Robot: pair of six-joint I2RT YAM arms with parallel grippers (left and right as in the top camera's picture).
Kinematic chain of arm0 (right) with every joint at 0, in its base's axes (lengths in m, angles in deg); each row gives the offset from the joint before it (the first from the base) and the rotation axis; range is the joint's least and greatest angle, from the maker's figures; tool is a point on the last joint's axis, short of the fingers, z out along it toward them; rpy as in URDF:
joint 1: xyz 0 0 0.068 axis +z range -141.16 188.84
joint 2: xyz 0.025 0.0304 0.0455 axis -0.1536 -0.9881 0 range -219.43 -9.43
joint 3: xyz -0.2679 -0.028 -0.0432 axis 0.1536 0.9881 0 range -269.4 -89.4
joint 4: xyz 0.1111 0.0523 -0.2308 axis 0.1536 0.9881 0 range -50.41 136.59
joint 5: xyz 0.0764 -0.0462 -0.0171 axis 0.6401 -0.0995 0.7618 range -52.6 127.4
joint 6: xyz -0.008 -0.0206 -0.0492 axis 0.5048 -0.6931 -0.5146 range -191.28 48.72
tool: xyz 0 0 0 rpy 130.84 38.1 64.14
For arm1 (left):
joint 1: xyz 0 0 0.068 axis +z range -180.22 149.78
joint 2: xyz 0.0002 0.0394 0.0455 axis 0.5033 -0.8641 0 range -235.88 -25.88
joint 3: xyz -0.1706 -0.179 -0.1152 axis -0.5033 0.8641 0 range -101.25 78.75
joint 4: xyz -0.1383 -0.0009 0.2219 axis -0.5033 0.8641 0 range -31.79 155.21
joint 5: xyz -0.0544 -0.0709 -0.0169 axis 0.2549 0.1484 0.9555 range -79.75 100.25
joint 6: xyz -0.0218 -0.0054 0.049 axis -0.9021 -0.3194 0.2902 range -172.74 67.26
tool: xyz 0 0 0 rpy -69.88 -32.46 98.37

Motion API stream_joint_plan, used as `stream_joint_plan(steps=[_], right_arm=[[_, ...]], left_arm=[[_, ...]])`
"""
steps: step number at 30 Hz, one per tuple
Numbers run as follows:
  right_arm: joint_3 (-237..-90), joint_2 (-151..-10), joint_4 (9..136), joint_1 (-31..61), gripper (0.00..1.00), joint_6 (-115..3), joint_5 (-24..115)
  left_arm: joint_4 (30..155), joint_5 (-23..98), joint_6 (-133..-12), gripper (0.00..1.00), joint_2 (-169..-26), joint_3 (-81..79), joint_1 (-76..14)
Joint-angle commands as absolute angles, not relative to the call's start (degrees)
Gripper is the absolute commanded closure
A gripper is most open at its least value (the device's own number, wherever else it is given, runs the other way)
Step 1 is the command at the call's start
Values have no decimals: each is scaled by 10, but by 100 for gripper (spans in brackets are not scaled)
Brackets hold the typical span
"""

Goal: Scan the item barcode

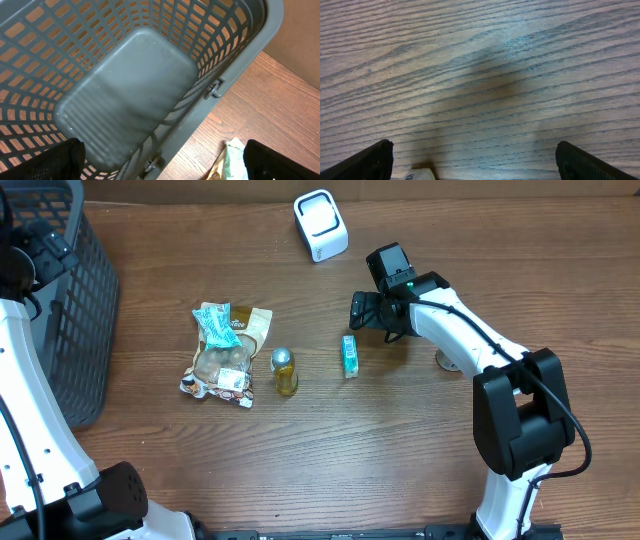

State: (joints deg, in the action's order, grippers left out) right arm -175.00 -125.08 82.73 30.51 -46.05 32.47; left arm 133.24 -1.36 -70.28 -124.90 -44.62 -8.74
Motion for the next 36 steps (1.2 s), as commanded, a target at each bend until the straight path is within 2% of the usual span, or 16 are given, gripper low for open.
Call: stream_joint_plan(steps=[1,13,14,16,18,22,25,36], right_arm=[[-1758,-1233,826,303,0,-462,319],[-1758,-1233,916,303,0,-462,365],[-1758,-1233,920,303,6,-462,368],[-1758,-1233,928,303,24,-462,373],[-1758,-1233,938,303,36,-461,378],[-1757,-1233,945,303,39,-461,391],[-1757,-1233,948,304,47,-462,420],[-1757,-1233,949,305,50,-462,563]], left_arm=[[1330,-15,-693,1,-1252,-451,-89],[1330,-15,-693,0,-1252,-451,-89],[1330,-15,-693,0,-1252,-451,-89],[1330,-15,-693,0,-1252,-451,-89],[1330,-15,-693,1,-1252,-451,-89],[1330,-15,-693,0,-1252,-451,-89],[1330,-15,-693,1,-1252,-451,-89],[1330,-15,-693,0,-1252,-451,-89]])
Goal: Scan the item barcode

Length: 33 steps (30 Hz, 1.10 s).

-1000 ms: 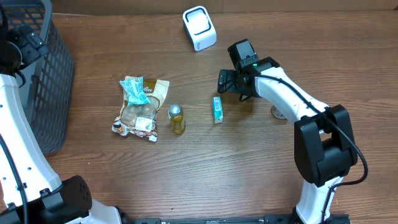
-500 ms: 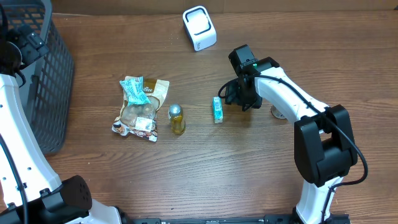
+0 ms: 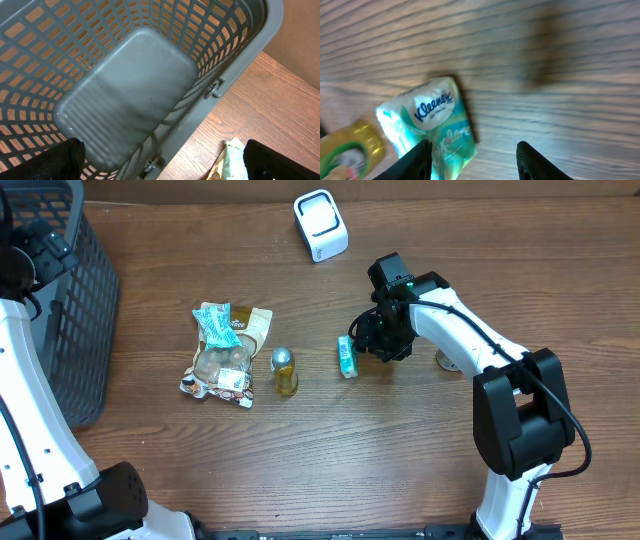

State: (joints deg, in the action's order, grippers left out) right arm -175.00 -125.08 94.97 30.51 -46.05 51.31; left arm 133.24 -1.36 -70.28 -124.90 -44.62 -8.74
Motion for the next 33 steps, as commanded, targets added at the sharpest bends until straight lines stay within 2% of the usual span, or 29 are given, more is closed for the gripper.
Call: stream_joint_plan(steps=[1,12,14,19,27,33], right_arm=[[-1757,-1233,949,306,49,-462,566],[-1757,-1234,935,317,50,-465,564],[-1756,-1234,935,318,53,-487,567],[-1749,-1239,921,333,55,-506,570],[-1749,-1255,891,351,54,-519,570],[-1749,-1257,881,351,59,-518,563]], left_arm=[[1330,-15,-693,0,-1252,-451,-89],[1330,-15,-693,1,-1252,-451,-89],[1330,-15,-693,0,-1252,-451,-89],[1330,-15,-693,0,-1252,-451,-89],[1330,-15,-693,0,-1252,-451,-89],[1330,-15,-693,1,-1252,-451,-89]])
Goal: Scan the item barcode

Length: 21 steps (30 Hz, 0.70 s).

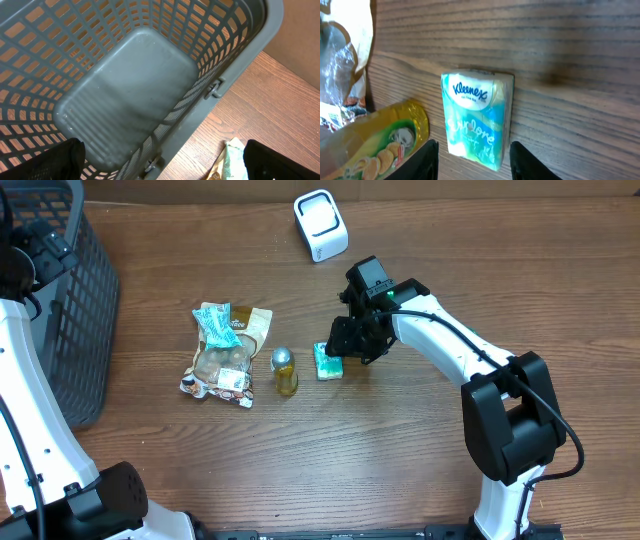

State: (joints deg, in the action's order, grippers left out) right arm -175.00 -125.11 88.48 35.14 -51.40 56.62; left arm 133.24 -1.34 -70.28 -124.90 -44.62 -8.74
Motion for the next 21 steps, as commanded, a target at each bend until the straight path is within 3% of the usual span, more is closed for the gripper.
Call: stream_joint_plan(steps=[1,21], right_arm=[[-1749,-1259,880,351,60,-519,563],[-1748,-1301,877,362,65,-518,559]], left_arm=[[1330,-15,-693,0,-1252,-451,-89],[1330,-15,-693,0,-1252,-451,-89]])
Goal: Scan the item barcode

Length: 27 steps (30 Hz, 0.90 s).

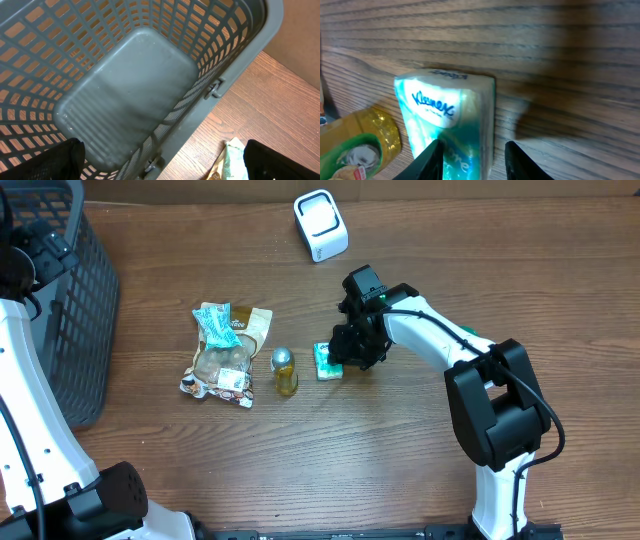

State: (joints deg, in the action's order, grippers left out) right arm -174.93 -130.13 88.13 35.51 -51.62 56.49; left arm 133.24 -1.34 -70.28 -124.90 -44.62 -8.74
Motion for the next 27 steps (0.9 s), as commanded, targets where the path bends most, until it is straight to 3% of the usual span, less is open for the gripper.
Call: stream_joint_plan(steps=[1,27], right_arm=[[-1748,-1301,877,362,66,-518,555],[-1748,-1304,876,362,78,-518,518]], left_arm=[[1330,-15,-693,1,-1252,-451,-89],[1330,-15,-693,0,-1252,-451,-89]])
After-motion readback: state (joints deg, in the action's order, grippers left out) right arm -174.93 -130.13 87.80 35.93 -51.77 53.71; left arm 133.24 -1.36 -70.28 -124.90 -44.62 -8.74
